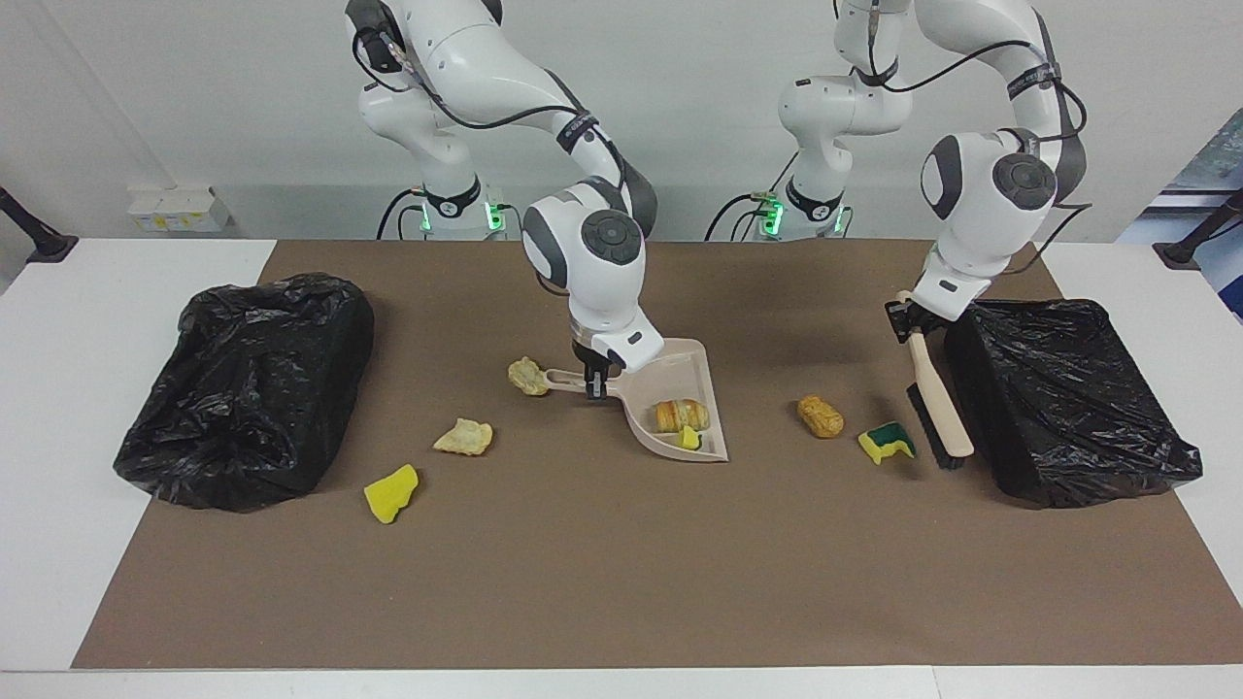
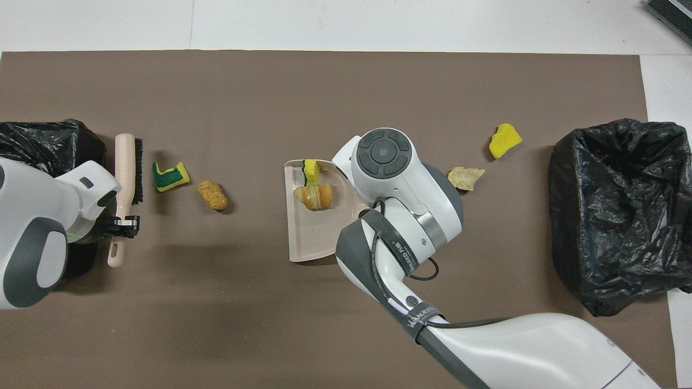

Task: Sweep and dump trash in bin
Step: 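Sweep the remaining pieces into the dustpan with the left gripper's brush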

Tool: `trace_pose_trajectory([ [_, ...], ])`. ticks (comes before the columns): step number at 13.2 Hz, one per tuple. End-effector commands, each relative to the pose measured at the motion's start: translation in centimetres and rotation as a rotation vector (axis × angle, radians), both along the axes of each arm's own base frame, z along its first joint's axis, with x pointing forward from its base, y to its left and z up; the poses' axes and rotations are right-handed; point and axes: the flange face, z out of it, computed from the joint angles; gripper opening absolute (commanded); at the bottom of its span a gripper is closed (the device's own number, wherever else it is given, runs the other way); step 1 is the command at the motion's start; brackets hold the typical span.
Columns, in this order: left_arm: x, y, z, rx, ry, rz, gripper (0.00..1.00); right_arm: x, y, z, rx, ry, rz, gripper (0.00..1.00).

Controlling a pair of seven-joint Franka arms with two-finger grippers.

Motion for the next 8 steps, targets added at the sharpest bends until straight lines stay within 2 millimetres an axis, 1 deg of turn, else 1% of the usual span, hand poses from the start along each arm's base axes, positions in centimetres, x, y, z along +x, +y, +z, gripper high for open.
trace_pose_trajectory([
  [1, 0.4, 0.2, -1.3, 0.02, -0.01, -0.016, 0.0, -0.4, -0.1, 0.4, 0.001, -0.019, -0.036, 0.0],
  [3, -0.7, -0.8, -1.9, 0.021, 0.013, -0.024, 0.0, -0.5, 0.0, 0.5, 0.002, -0.022, -0.046, 0.0],
  [4, -1.2, -1.6, -1.9, 0.021, 0.01, -0.025, 0.0, -0.4, -0.1, 0.3, 0.002, -0.022, -0.051, 0.0],
  [5, -1.5, -3.4, -2.0, 0.017, 0.014, -0.016, 0.0, -0.5, 0.0, 0.4, 0.003, -0.023, -0.051, 0.0],
  [6, -2.2, -4.9, -2.7, 0.025, 0.027, 0.01, 0.0, -0.5, 0.0, 0.4, 0.004, -0.027, -0.058, 0.0],
  [8, -3.4, -9.1, -3.5, 0.02, 0.033, 0.059, 0.0, -0.5, 0.0, 0.4, 0.003, -0.026, -0.063, 0.0],
])
